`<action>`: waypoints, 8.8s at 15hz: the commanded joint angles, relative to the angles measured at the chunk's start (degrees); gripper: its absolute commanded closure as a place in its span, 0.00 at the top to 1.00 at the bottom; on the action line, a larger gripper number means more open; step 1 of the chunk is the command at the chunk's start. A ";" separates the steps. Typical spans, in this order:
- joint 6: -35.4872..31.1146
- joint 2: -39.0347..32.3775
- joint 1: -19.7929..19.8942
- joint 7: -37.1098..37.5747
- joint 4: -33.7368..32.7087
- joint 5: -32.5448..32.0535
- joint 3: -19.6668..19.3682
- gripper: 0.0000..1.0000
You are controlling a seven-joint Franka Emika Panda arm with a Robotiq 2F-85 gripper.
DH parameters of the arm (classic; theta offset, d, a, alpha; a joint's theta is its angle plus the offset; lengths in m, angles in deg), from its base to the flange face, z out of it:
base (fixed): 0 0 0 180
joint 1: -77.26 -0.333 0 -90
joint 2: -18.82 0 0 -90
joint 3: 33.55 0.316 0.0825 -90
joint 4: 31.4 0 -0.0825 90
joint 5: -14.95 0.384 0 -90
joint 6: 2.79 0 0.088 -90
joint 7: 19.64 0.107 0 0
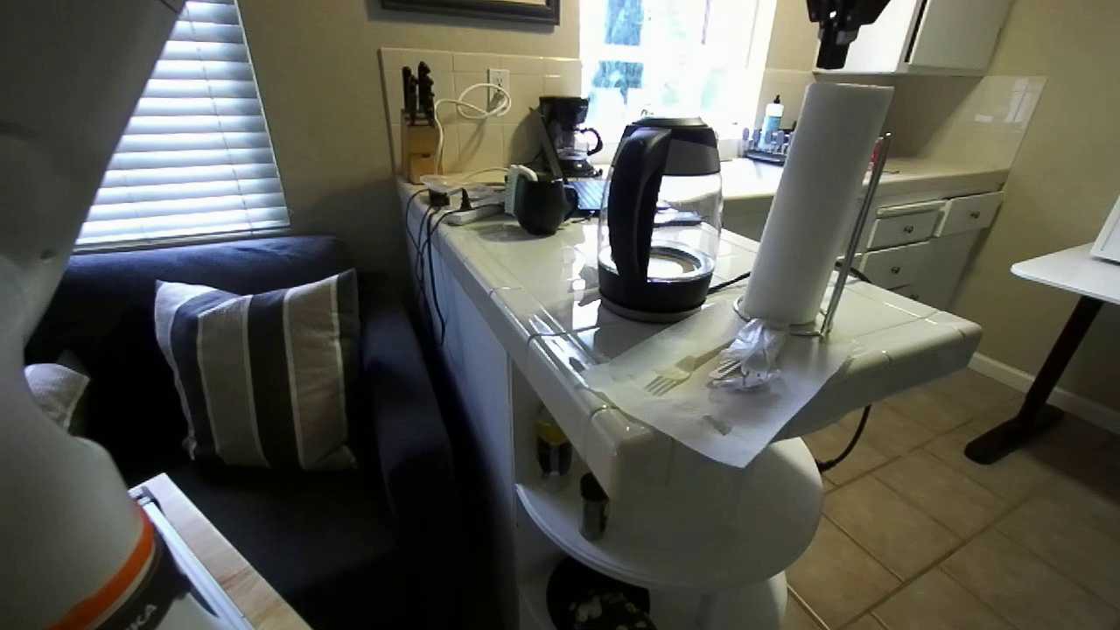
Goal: Remove the paper towels from the rack and them on the table
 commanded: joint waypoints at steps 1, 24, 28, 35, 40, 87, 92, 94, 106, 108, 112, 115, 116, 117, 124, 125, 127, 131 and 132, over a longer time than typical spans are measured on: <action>2.51 -2.51 0.33 1.48 -4.17 -0.22 -0.19 0.14; 4.24 -4.61 2.34 2.13 -6.64 0.37 -0.24 0.06; 4.20 -5.30 2.24 2.27 -7.32 0.27 -0.24 0.13; 4.27 -5.86 2.18 2.18 -7.73 0.38 -0.07 0.15; 4.55 -6.33 1.95 2.06 -8.04 0.02 -0.19 0.12; 15.72 2.28 2.33 5.13 -14.09 -5.66 1.20 0.62; 16.20 4.36 2.28 5.58 -14.12 -6.30 1.19 0.62; 16.10 5.13 2.19 5.83 -14.13 -6.50 1.17 0.62; 17.54 8.35 3.76 6.99 -14.00 -4.21 2.13 0.62; 18.79 8.88 4.39 7.50 -14.05 -3.42 2.37 0.62; 20.57 9.76 5.38 8.48 -14.32 -1.83 2.66 0.62; 20.26 10.08 6.11 9.00 -14.51 -0.77 2.86 0.62; 20.27 10.20 6.42 9.18 -14.39 -0.29 2.98 0.62; 20.51 10.35 6.76 9.31 -14.24 0.23 3.11 0.62; 20.82 12.03 8.63 10.12 -14.30 1.96 3.08 0.62; 20.68 12.24 8.83 10.14 -14.30 2.15 3.07 0.62; 20.42 12.61 9.16 10.38 -14.32 2.62 3.08 0.62; 20.20 13.40 9.93 10.88 -14.26 3.66 3.04 0.62; 20.21 13.65 10.24 10.89 -14.23 4.04 3.06 0.62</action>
